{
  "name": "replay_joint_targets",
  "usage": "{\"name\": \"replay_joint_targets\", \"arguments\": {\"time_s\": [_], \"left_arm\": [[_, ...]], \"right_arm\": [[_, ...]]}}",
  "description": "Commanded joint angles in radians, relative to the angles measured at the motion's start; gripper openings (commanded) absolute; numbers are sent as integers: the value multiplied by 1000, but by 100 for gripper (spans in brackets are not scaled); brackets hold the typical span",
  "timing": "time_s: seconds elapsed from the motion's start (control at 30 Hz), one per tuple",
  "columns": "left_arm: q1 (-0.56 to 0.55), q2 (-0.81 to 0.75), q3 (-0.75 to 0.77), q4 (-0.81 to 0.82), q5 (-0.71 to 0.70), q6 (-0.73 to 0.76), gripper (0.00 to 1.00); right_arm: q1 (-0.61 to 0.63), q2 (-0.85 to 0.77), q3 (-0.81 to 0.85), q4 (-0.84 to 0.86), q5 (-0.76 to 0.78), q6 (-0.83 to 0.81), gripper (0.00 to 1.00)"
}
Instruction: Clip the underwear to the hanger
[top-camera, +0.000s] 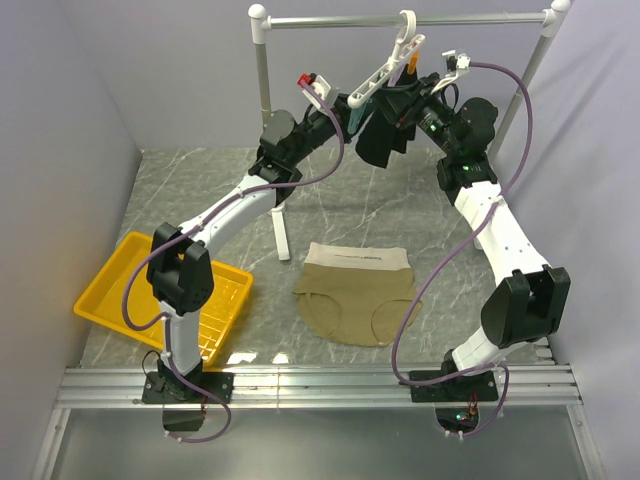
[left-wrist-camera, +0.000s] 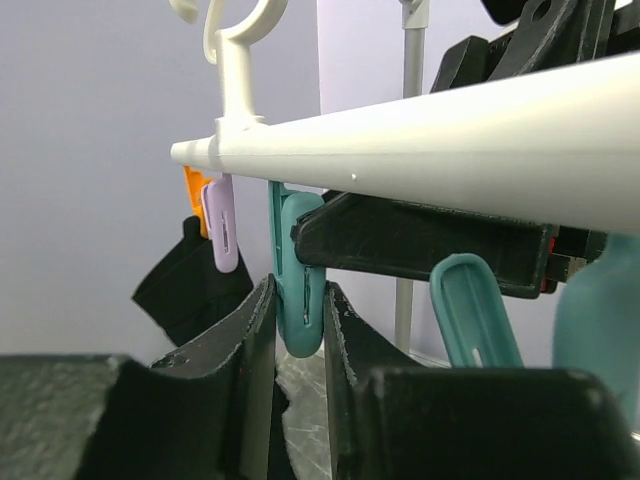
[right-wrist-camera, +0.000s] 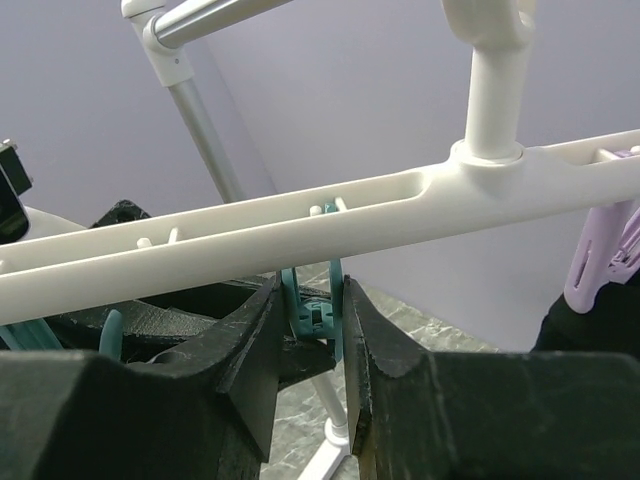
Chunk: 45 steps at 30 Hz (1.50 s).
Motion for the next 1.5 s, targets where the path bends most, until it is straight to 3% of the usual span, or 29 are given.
{"name": "replay_joint_targets", "arguments": {"time_s": [0.0, 0.1, 0.23, 0.6, 0.73, 0.77, 0.83, 0.87, 0.97, 1.2, 1.47], "left_arm": [[-8, -23, 9, 15, 31, 4, 17], [-8, -26, 6, 15, 39, -1, 6], [-8, -23, 6, 17, 49, -7, 2], [-8, -26, -11, 17, 69, -15, 0], [-8, -26, -9, 14, 75, -15, 1], [-8, -26, -9, 12, 75, -13, 2], [-8, -32, -15, 9, 74, -13, 11], [-8, -35, -20, 9, 74, -12, 20], [0, -55, -44, 6, 82, -4, 38], [49, -169, -194, -55, 117, -58, 64], [53, -339, -509, -351, 194, -9, 69]], "right_arm": [[10, -24, 34, 26, 26, 17, 19], [12, -23, 40, 26, 41, 15, 30], [13, -18, 42, 37, 53, 18, 45], [15, 3, 53, 64, 96, 49, 56], [16, 11, 63, 60, 107, 47, 36], [15, 12, 65, 57, 109, 44, 27], [15, 12, 68, 52, 103, 43, 18], [15, 12, 67, 47, 103, 41, 12], [15, 8, 62, 44, 100, 37, 4], [15, 2, 70, 34, 103, 26, 0], [16, 3, 82, 17, 109, 15, 0]]}}
